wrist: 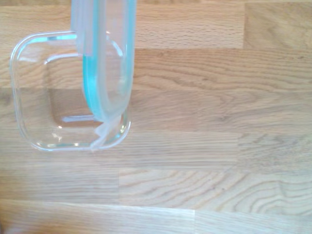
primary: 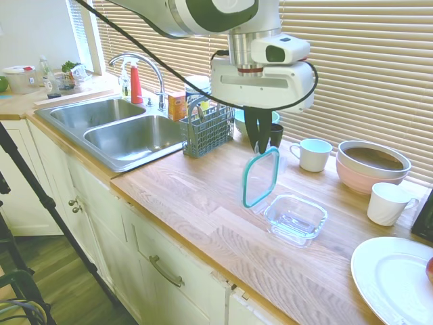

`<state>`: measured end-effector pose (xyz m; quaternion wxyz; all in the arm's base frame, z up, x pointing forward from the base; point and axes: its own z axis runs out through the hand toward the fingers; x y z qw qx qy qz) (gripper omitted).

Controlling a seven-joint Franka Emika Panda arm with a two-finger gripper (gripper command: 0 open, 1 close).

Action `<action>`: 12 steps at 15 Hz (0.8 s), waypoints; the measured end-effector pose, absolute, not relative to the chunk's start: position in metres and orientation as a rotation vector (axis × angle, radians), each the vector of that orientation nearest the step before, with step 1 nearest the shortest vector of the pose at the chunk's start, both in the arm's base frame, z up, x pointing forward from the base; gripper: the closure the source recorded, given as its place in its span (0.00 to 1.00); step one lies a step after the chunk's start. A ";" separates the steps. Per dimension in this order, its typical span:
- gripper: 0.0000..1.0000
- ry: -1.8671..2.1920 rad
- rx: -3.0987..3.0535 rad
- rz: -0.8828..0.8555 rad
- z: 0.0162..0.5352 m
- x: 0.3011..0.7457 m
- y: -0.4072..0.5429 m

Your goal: Cover the lid of the food container

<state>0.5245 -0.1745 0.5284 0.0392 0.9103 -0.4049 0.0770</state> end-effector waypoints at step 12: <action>1.00 -1.227 2.804 0.240 0.526 0.543 -0.179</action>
